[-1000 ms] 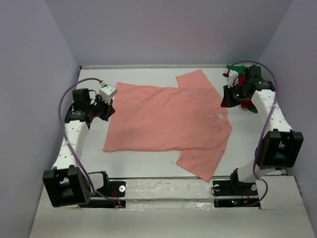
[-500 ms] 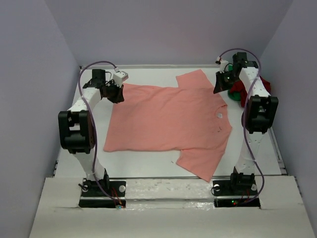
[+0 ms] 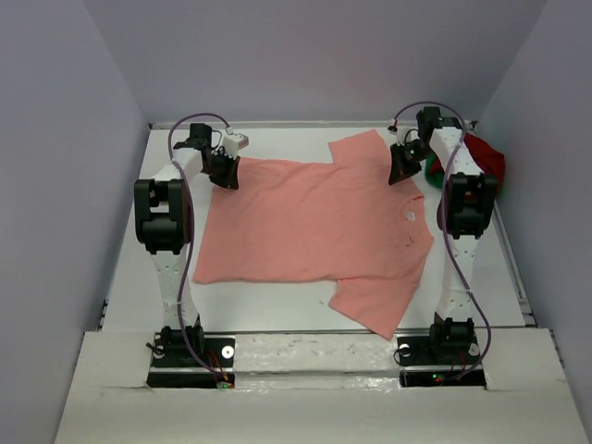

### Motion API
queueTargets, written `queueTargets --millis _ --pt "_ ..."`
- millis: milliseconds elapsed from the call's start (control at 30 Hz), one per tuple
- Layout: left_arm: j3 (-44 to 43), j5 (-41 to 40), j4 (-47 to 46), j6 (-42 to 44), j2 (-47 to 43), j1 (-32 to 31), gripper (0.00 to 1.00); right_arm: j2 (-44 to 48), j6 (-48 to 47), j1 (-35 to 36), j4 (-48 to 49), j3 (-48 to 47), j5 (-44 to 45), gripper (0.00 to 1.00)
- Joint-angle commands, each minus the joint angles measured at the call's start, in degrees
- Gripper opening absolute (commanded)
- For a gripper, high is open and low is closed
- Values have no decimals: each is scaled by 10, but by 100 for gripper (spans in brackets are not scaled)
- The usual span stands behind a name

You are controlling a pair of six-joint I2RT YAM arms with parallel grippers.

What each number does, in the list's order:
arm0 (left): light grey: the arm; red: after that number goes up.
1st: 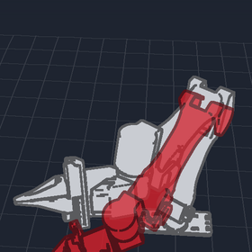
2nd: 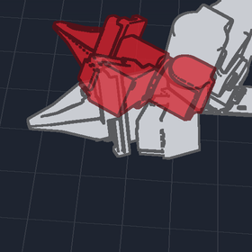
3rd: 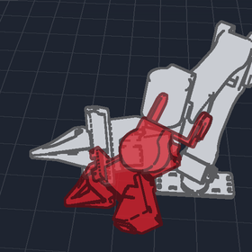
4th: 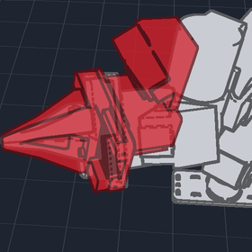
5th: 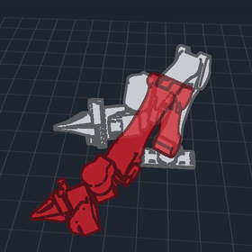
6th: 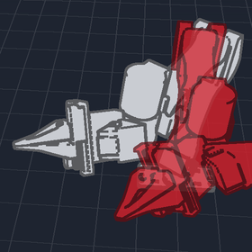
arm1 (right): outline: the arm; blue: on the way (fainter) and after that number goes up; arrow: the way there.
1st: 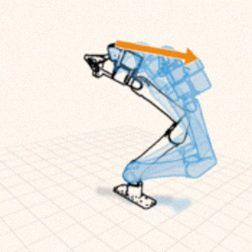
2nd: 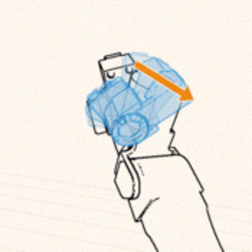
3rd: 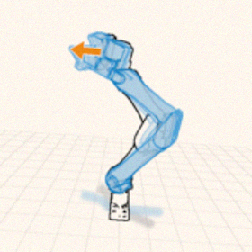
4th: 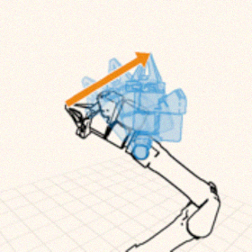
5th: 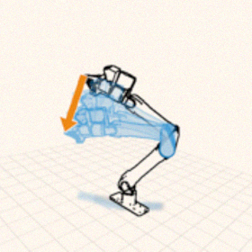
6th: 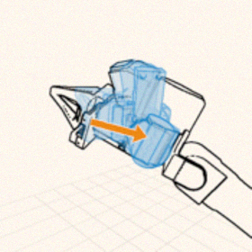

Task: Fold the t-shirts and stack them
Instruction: Flatten out the tshirt

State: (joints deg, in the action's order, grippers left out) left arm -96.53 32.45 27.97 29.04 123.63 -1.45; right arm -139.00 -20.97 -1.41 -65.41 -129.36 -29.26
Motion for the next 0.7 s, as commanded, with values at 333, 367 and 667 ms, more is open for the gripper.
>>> queueTargets --millis 333,367,667 --pt "-36 -41 53 -22 33 -8 0 -13 -8 15 0 49 12 0" --pt "-38 -46 53 -28 38 -8 0 -18 -8 15 -2 46 20 0" --pt "-84 -106 57 -62 80 -33 0 -45 15 20 11 17 61 0"
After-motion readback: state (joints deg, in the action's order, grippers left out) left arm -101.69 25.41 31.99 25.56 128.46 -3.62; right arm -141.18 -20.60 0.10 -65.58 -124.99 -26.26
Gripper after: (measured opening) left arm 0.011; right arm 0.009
